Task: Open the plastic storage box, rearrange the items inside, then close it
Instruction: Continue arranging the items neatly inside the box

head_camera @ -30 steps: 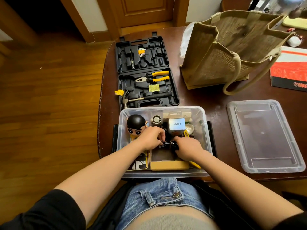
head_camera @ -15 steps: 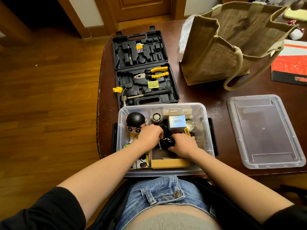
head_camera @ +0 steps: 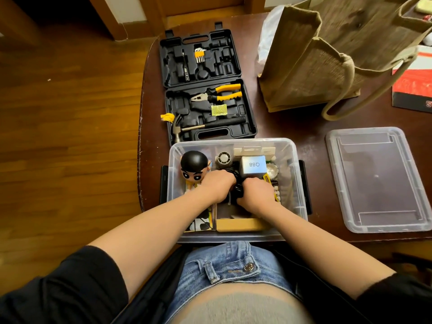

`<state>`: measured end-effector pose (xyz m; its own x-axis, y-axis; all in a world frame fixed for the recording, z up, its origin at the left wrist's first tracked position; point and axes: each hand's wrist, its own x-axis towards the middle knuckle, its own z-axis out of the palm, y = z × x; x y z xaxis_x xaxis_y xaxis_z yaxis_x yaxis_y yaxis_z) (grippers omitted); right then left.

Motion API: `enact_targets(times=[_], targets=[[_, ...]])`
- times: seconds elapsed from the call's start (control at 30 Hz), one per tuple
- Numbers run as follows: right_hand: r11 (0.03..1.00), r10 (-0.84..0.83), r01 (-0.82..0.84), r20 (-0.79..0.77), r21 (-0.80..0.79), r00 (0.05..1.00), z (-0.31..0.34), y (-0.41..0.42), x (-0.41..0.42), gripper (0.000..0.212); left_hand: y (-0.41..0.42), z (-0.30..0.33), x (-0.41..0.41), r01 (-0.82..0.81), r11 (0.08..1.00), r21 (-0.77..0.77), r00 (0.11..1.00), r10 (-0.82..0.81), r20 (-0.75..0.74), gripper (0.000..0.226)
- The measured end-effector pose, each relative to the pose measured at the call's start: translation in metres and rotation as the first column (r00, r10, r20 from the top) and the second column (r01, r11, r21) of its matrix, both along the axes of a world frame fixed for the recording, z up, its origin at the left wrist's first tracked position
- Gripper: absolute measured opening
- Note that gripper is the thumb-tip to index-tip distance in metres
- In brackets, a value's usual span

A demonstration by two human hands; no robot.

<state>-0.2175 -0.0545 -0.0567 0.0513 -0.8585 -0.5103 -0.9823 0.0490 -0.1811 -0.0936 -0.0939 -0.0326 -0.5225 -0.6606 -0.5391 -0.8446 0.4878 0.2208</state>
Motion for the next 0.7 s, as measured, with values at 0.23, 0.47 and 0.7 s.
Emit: enact_targets(times=[0.23, 0.47, 0.7], targets=[[0.998, -0.043, 0.042, 0.012, 0.035, 0.999, -0.002, -0.004, 0.002, 0.015, -0.001, -0.003, -0.001, -0.116, 0.993, 0.039, 0.993, 0.115, 0.011, 0.031], [0.987, -0.101, 0.069, 0.228, 0.145, 0.968, 0.012, -0.001, -0.012, 0.02, -0.001, -0.002, 0.0, -0.181, 0.982, 0.049, 0.983, 0.182, -0.01, 0.026], [0.933, -0.096, -0.048, 0.375, 0.358, 0.922, 0.022, 0.003, -0.03, 0.033, -0.007, 0.016, 0.033, -0.368, 0.886, 0.282, 0.87, 0.435, -0.231, 0.023]])
